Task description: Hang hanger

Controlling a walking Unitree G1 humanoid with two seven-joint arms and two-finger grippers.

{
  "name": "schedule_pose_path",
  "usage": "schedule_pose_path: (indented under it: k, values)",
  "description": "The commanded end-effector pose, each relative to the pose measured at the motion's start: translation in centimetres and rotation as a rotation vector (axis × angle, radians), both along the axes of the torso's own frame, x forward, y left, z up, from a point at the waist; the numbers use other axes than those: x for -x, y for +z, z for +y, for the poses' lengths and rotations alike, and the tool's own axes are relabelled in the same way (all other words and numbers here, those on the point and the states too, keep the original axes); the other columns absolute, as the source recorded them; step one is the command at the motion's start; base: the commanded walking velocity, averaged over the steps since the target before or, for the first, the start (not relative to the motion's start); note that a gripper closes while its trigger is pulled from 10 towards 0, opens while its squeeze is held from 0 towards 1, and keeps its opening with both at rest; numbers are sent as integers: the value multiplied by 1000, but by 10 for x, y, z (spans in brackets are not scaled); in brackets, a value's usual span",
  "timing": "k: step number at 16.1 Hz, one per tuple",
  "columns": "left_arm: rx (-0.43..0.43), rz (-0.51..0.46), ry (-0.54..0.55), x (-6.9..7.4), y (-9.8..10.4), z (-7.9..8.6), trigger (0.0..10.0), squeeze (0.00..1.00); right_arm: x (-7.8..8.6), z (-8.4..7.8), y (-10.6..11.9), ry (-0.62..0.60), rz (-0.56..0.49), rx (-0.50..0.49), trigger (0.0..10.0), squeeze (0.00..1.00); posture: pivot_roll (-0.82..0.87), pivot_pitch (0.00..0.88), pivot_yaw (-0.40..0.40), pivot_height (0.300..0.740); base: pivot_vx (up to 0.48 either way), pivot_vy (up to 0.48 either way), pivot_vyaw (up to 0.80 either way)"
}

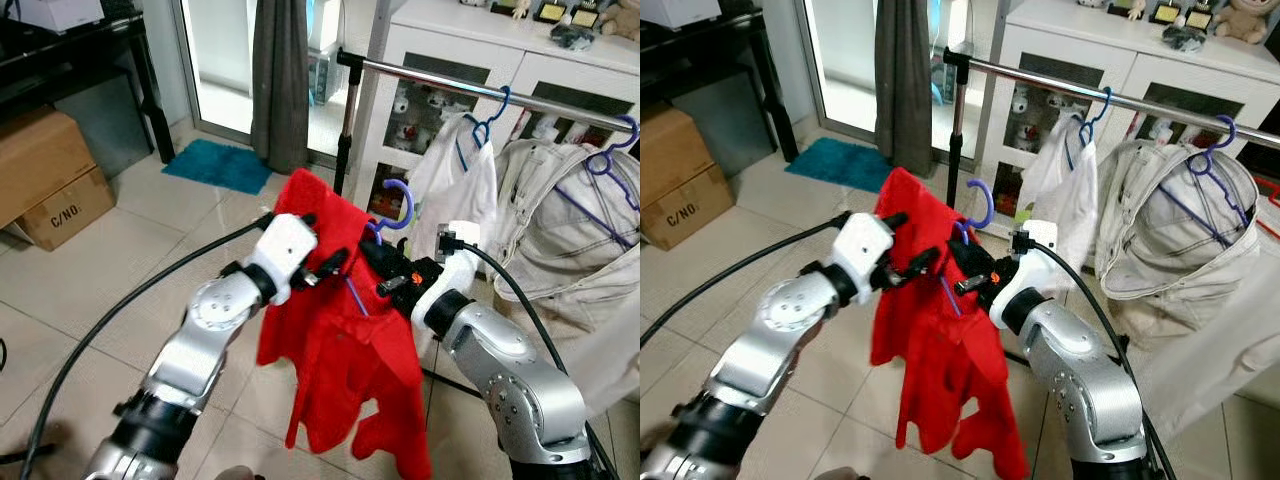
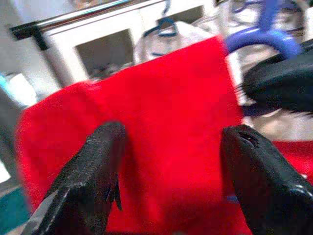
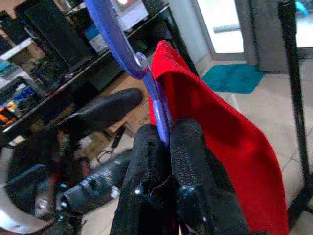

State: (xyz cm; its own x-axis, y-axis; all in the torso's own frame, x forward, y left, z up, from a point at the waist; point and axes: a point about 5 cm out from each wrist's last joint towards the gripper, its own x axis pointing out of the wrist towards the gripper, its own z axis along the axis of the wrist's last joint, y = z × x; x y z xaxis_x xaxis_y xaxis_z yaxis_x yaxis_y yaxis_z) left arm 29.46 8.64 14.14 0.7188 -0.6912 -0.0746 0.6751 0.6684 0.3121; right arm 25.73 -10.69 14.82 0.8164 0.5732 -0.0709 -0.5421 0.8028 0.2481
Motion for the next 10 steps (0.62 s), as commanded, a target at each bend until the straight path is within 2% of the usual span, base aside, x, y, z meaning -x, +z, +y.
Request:
schedule_pose_path:
  k: [1,3,4,6,8,10]
  values:
    - [10,-1,-104,3,0,-14,10000,0,0,0,13,19,-49,-17,0,0,-57,0,-65,740,0,0,0]
    - [14,19,-179,8,-3,-24,10000,0,0,0,14,22,-50,-18,0,0,-63,0,-60,740,0,0,0]
    - [-11,5,-193,7,-6,-27,10000,0,0,0,14,20,-52,-20,0,0,-63,0,-60,740,0,0,0]
    - [-43,-14,-139,2,-7,-23,10000,0,0,0,14,18,-54,-22,0,0,-63,0,-60,740,0,0,0]
    - [-117,-70,-25,-10,-7,-12,10000,0,0,0,15,17,-55,-26,0,0,-75,0,-39,740,0,0,0]
    - [-152,-102,16,-14,-7,-7,10000,0,1,0,14,15,-54,-33,0,0,-75,0,-39,740,0,0,0]
